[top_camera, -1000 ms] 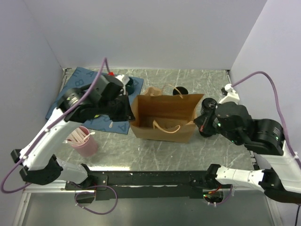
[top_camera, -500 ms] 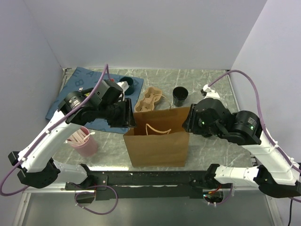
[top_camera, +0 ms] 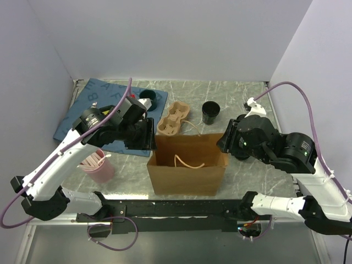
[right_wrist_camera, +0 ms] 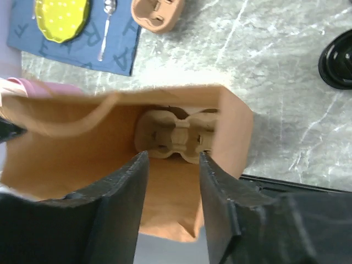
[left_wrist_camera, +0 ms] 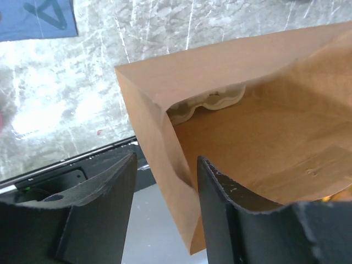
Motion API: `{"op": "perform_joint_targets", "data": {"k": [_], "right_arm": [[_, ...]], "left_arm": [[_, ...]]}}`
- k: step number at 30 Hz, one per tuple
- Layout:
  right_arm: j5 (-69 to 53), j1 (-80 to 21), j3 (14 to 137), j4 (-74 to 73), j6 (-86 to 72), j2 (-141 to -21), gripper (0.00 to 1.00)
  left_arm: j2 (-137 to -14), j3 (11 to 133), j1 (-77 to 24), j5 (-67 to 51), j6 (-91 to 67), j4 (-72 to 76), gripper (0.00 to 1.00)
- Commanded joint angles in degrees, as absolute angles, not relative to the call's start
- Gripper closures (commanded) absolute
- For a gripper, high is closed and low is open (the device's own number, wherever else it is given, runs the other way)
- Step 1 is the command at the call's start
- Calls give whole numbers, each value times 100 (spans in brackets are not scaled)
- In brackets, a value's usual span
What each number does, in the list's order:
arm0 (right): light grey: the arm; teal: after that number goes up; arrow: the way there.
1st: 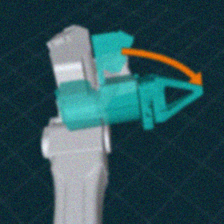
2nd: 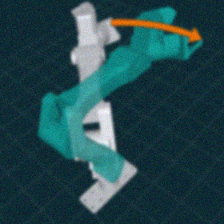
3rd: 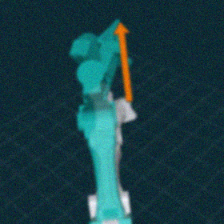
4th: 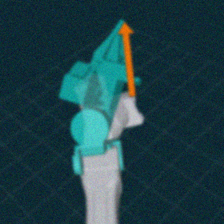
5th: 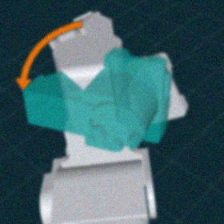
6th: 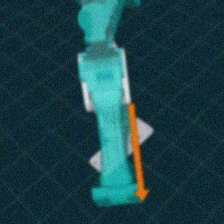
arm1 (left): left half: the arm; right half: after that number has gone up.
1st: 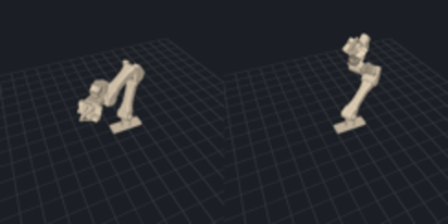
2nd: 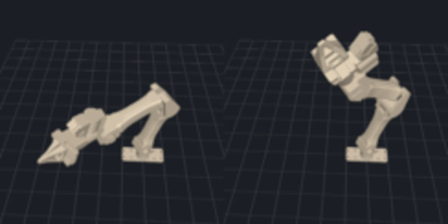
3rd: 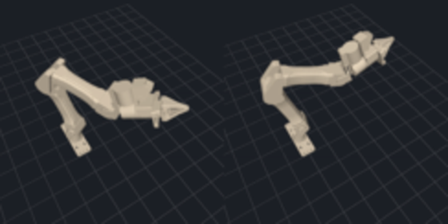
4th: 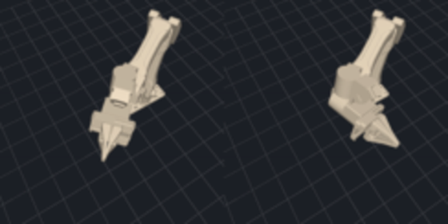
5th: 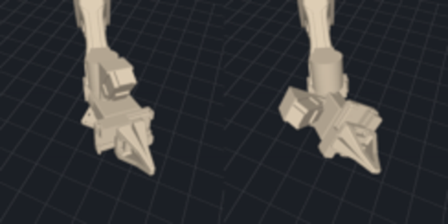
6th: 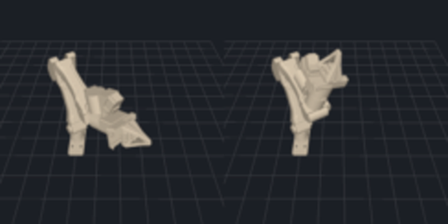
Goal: Pack the takeout coffee
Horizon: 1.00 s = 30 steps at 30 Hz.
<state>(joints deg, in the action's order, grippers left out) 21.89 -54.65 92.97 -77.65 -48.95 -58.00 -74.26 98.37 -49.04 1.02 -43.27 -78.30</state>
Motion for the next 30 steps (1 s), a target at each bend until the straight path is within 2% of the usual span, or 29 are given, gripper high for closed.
{"op": "perform_joint_targets", "data": {"k": [1, 6, 10, 13, 23, 30], "right_arm": [[2461, -5388, 9220, -9000, -4887, -5660, 46], [2610, -5396, 9571, -8991, -4755, -5757, 43], [2803, -5379, 9808, -8991, -4536, -5932, 40], [2751, -5326, 9958, -9000, -4439, -6029, 40], [2092, -5291, 9098, -9000, -4667, -5643, 43], [1968, -5291, 8797, -8727, -4491, -5712, 54]], "left_arm": [[-7462, 9940, -4878, 246, -4087, -7857, 48], [-7549, 9949, -4887, 299, -3841, -7770, 55], [-7699, 10072, -4887, 492, -3744, -7621, 84], [-7787, 10177, -4887, 431, -3735, -7550, 99], [-7085, 9721, -4887, 281, -4640, -7453, 99], [-6785, 9115, -4887, 53, -4483, -6910, 99]]}}
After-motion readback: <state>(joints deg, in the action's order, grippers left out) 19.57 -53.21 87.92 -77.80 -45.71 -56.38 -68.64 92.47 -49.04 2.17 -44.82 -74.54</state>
